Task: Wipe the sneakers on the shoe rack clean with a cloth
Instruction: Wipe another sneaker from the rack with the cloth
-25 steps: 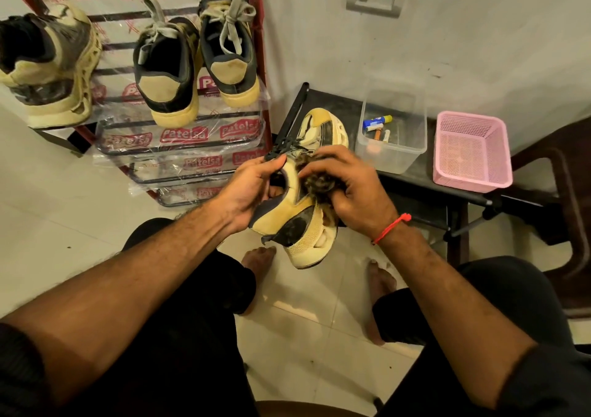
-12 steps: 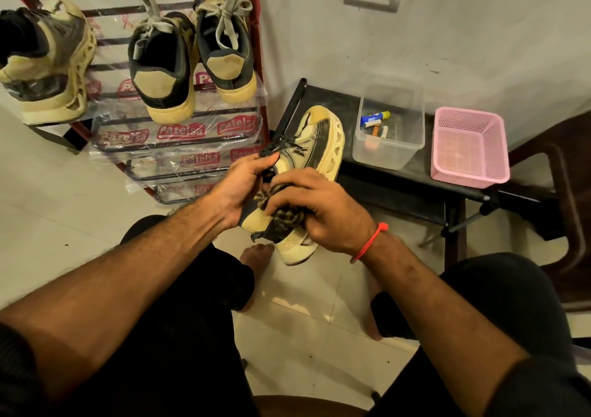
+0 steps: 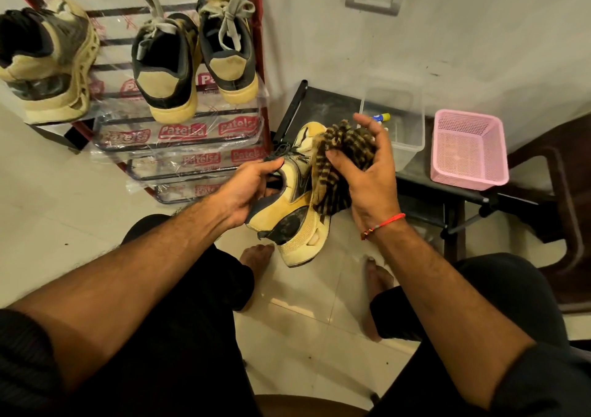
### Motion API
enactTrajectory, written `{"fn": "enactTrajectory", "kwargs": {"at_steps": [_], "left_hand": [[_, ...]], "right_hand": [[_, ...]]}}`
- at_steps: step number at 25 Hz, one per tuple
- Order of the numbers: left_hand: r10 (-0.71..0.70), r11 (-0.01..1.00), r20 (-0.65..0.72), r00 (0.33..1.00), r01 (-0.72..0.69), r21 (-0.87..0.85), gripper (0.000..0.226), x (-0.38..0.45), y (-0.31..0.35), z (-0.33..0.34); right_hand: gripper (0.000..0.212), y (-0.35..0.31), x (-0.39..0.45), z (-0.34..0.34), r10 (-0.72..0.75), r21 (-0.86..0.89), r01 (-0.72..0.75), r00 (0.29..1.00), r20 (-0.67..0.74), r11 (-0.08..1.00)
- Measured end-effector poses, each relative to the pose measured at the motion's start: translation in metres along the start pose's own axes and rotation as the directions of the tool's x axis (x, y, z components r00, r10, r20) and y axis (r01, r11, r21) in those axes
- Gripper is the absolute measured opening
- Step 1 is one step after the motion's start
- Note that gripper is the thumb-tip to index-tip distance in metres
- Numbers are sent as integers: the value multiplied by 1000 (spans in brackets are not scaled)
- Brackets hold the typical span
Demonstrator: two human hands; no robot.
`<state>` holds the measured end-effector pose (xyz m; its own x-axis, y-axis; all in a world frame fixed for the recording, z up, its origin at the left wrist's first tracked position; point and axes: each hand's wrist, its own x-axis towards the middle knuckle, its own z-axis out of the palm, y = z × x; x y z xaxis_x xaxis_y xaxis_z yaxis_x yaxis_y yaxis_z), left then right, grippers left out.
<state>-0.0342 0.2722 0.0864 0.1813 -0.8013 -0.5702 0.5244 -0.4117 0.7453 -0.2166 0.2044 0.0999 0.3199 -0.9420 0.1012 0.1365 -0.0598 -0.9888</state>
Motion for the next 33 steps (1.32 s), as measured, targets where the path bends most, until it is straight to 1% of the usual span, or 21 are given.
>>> {"fn": "enactTrajectory", "kwargs": {"at_steps": [1,2,3,4,5,6,8,10,13,15,18,19,20,22,23,24,26,28,29,30,33], "left_hand": [[-10,1000,8,1000,11,-6,23,0,0,0],[-21,1000,11,1000,21,-11,24,1,0,0],[-28,999,9,1000,28,-17,25,1,1,-1],[-30,999,0,1000,30,-18,26,1,1,-2],[-27,1000,-15,1000,27,-15,25,1,1,-4],[-26,1000,-26,999,25,-12,26,1,2,-6],[-35,999,-30,999,35,-13,28,1,1,-9],[-35,999,-41,999,34,-9,28,3,0,-9],[-7,1000,-118,993,5,-12,24,8,1,-11],[-7,999,-147,989,-1,-52,24,9,4,-13],[-16,993,-183,983,-6,-117,24,12,5,-18],[-22,991,-188,982,-3,-135,23,12,5,-18],[-28,990,-185,982,1,-141,22,12,4,-17],[-26,993,-157,987,7,-117,20,10,2,-10],[-11,995,-147,989,-5,-102,20,10,-1,-7],[10,995,-148,989,-24,-92,21,10,-2,-5],[41,993,-172,984,-59,-103,23,12,-1,-9],[41,987,-183,982,-68,-145,24,13,2,-12],[32,983,-179,983,-63,-173,23,12,3,-12],[26,980,-172,985,-59,-189,21,11,4,-11],[28,982,-138,990,-53,-181,19,7,4,-8]], "right_hand": [[59,-2,-4,3,-26,8,26,1000,13,1000],[57,-4,-8,5,-52,-77,59,995,90,995],[54,-5,-11,6,-60,-219,110,973,223,970],[50,-5,-13,5,-40,-363,183,929,367,914],[45,-3,-12,3,-5,-456,245,885,466,855],[40,-3,-11,2,28,-495,264,862,506,827],[33,-3,-8,0,75,-505,208,872,484,838],[33,-1,-9,2,122,-519,162,874,470,839],[53,3,-9,7,150,-539,160,861,486,827],[57,1,-9,6,159,-582,174,865,476,794],[46,-1,-16,7,125,-669,338,830,543,662],[44,0,-19,9,101,-679,374,829,550,632],[42,2,-18,10,65,-689,384,846,529,615],[38,5,-11,8,-22,-709,338,910,414,619],[36,5,-8,7,-57,-706,314,930,362,635],[35,5,-8,7,-76,-692,309,935,346,653],[34,1,-19,12,-71,-648,352,906,418,675],[35,0,-29,16,-61,-622,417,858,511,662],[35,1,-28,17,-62,-624,437,846,529,648],[35,2,-23,17,-70,-634,441,850,522,636],[30,8,-2,11,-99,-682,396,896,432,614]]}}
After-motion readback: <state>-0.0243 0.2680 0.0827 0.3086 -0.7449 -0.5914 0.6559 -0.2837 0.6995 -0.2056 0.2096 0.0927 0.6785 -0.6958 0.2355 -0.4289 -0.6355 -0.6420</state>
